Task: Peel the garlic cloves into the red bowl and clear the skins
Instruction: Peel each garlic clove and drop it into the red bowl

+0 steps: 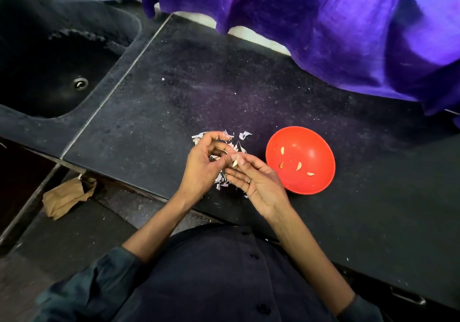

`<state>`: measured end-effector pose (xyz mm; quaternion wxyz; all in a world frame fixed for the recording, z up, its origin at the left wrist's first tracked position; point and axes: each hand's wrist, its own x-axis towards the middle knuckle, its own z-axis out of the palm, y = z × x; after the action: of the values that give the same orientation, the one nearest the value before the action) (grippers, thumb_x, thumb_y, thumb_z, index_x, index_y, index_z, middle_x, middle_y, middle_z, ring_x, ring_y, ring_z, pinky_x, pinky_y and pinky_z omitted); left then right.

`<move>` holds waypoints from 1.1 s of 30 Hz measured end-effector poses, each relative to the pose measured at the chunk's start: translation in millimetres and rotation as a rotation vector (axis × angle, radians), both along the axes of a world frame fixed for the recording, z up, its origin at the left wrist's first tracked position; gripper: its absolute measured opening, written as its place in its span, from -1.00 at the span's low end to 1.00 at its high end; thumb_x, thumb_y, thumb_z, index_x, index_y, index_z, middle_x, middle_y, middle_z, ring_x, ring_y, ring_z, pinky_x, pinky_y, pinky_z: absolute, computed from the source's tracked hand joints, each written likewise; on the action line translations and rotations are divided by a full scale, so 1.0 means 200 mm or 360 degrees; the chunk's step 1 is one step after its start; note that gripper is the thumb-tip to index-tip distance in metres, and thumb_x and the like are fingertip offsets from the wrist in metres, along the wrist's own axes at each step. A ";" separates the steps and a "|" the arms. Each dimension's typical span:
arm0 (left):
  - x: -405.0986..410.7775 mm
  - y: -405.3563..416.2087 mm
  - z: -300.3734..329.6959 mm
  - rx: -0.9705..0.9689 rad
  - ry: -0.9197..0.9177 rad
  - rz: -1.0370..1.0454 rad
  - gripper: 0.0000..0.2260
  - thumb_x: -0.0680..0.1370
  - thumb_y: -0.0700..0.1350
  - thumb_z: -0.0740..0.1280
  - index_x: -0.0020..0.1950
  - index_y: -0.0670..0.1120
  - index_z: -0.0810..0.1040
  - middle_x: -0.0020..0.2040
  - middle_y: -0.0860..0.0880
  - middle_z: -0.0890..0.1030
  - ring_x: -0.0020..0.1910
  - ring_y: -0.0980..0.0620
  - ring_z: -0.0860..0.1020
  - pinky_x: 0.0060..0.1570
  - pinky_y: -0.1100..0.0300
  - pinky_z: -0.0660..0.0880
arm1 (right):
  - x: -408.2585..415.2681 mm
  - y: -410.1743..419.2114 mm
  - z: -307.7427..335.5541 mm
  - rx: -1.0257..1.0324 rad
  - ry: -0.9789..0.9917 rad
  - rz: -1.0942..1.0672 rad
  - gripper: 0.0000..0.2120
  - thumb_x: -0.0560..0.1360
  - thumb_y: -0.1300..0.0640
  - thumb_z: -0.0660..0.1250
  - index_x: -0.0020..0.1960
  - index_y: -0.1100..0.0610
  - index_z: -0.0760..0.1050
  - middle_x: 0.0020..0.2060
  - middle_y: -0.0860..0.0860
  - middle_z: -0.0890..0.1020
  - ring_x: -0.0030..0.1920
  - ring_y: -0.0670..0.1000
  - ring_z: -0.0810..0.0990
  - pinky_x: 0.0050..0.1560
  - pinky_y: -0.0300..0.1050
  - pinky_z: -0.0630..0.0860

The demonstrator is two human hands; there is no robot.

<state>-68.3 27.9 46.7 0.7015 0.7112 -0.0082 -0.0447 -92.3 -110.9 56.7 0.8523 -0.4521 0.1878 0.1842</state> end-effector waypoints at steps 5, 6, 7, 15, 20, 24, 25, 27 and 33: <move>0.00 0.00 0.00 -0.0037 0.0033 0.0051 -0.70 0.46 -0.28 0.46 0.12 -0.12 0.48 -0.17 -0.02 0.66 -0.19 0.09 0.62 -0.15 0.20 0.56 | 0.00 0.00 0.00 0.0035 0.0022 -0.0041 -0.83 0.53 0.39 0.25 0.05 0.28 0.58 -0.11 0.12 0.71 -0.13 0.06 0.71 -0.12 -0.18 0.62; 0.00 0.00 0.00 -0.0048 0.0050 0.0053 -0.70 0.45 -0.27 0.47 0.12 -0.10 0.47 -0.18 0.00 0.67 -0.19 0.07 0.62 -0.12 0.15 0.56 | 0.00 0.00 0.00 0.0027 0.0021 -0.0039 -0.84 0.53 0.40 0.26 0.04 0.29 0.58 -0.11 0.13 0.71 -0.13 0.07 0.71 -0.12 -0.18 0.62; 0.00 0.00 0.00 -0.0055 0.0062 0.0056 -0.69 0.45 -0.26 0.47 0.11 -0.08 0.47 -0.19 0.00 0.67 -0.18 0.05 0.63 -0.09 0.10 0.57 | 0.00 0.00 0.00 0.0018 0.0019 -0.0035 -0.84 0.53 0.39 0.26 0.04 0.30 0.58 -0.11 0.13 0.71 -0.13 0.07 0.71 -0.12 -0.18 0.62; -0.01 -0.01 0.01 0.0034 0.0062 0.0150 -0.63 0.43 -0.20 0.50 0.10 0.06 0.41 -0.19 -0.03 0.68 -0.19 0.01 0.64 -0.04 0.01 0.55 | -0.01 0.00 -0.03 -0.0127 -0.0073 -0.0041 -0.79 0.50 0.37 0.31 0.12 0.37 0.55 -0.06 0.19 0.68 -0.14 0.08 0.69 -0.11 -0.15 0.63; -0.02 -0.03 0.02 0.0139 0.0039 0.0274 -0.58 0.40 -0.16 0.54 0.09 0.09 0.38 -0.24 0.08 0.69 -0.15 0.12 0.64 0.01 0.38 0.43 | -0.02 0.00 -0.02 -0.0145 -0.0112 -0.0079 -0.79 0.40 0.32 0.37 0.03 0.32 0.59 -0.11 0.12 0.70 -0.19 0.04 0.69 -0.15 -0.18 0.62; -0.04 -0.06 0.04 0.0168 -0.0020 0.0330 -0.61 0.43 -0.26 0.50 0.04 -0.01 0.34 -0.26 0.06 0.67 -0.26 0.23 0.61 -0.16 0.48 0.42 | -0.02 0.02 -0.02 -0.0136 -0.0112 -0.0128 -0.84 0.45 0.39 0.33 0.03 0.33 0.58 -0.12 0.11 0.71 -0.18 0.04 0.70 -0.15 -0.19 0.61; -0.04 -0.06 0.04 0.0177 -0.0038 0.0339 -0.61 0.45 -0.28 0.48 0.00 0.01 0.31 -0.26 0.05 0.66 -0.29 0.25 0.59 -0.19 0.47 0.42 | -0.02 0.02 -0.02 -0.0140 -0.0123 -0.0135 -0.85 0.45 0.40 0.33 0.00 0.31 0.60 -0.13 0.11 0.71 -0.19 0.03 0.70 -0.15 -0.18 0.61; -0.04 -0.07 0.04 0.0198 -0.0069 0.0349 -0.59 0.46 -0.33 0.44 -0.07 0.03 0.25 -0.25 0.06 0.65 -0.31 0.25 0.57 -0.24 0.44 0.43 | -0.02 0.03 -0.01 -0.0149 -0.0145 -0.0151 -0.85 0.45 0.42 0.32 -0.08 0.26 0.63 -0.18 0.10 0.71 -0.21 0.03 0.69 -0.16 -0.18 0.62; -0.03 -0.07 -0.01 0.0226 -0.0087 0.0315 -0.60 0.50 -0.38 0.36 -0.14 0.01 0.20 -0.20 0.05 0.60 -0.28 0.27 0.54 -0.22 0.39 0.45 | -0.02 0.03 0.00 -0.0191 -0.0189 -0.0161 -0.84 0.45 0.46 0.31 -0.11 0.27 0.62 -0.23 0.09 0.70 -0.25 0.01 0.68 -0.19 -0.18 0.62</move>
<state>-74.9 14.3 44.8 0.6498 0.7575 0.0461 0.0436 -96.9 -105.2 57.6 0.8416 -0.5024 0.1702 0.1022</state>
